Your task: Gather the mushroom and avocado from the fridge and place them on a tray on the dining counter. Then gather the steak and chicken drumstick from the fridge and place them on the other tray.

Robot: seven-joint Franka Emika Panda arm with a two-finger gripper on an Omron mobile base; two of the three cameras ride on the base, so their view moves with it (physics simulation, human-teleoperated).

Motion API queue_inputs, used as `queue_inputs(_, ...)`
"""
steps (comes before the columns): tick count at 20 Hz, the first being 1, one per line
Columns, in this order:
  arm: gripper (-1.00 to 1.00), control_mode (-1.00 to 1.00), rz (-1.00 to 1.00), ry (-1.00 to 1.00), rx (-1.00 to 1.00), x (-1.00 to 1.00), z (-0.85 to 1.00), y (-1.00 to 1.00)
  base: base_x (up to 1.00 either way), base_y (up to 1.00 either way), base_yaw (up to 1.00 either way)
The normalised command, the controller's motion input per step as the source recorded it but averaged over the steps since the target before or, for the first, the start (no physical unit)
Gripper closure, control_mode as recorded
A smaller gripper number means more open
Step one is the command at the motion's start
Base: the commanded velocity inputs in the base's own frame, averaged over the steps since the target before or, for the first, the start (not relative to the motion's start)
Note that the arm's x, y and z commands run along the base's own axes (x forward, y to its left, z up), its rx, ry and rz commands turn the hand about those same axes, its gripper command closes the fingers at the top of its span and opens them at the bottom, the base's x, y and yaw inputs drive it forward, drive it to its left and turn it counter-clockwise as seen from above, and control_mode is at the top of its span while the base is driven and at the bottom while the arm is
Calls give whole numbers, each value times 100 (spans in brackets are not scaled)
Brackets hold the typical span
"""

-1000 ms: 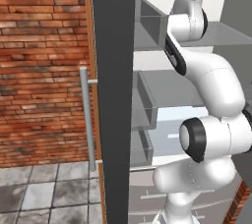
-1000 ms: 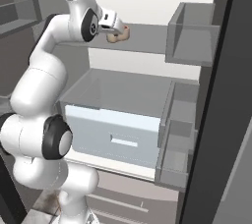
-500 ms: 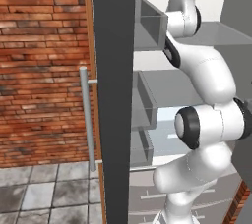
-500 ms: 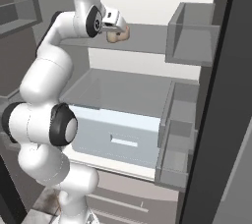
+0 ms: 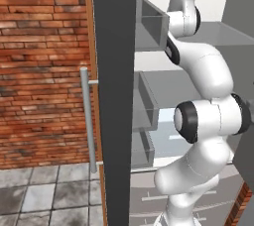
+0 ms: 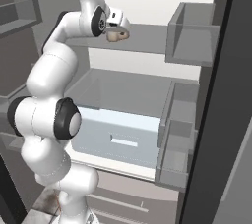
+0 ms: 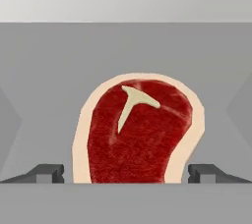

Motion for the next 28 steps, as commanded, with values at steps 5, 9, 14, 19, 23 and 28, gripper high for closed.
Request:
queue_inputs(5,-100,-100,0,3,0,14,-9,-9,0,0,0)
queue_inputs(9,-100,-100,0,8,0,2,-16,-7,0,0,0)
queue_inputs(14,100,-100,0,6,0,3,-16,-1,0,0,0)
queue_inputs(19,100,-100,0,-5,0,-3,-7,-4,0,0,0)
queue_inputs(23,100,-100,0,-20,0,-36,0,-4,0,0,0)
queue_inputs(28,100,-100,0,-24,0,-66,0,-11,0,0,0)
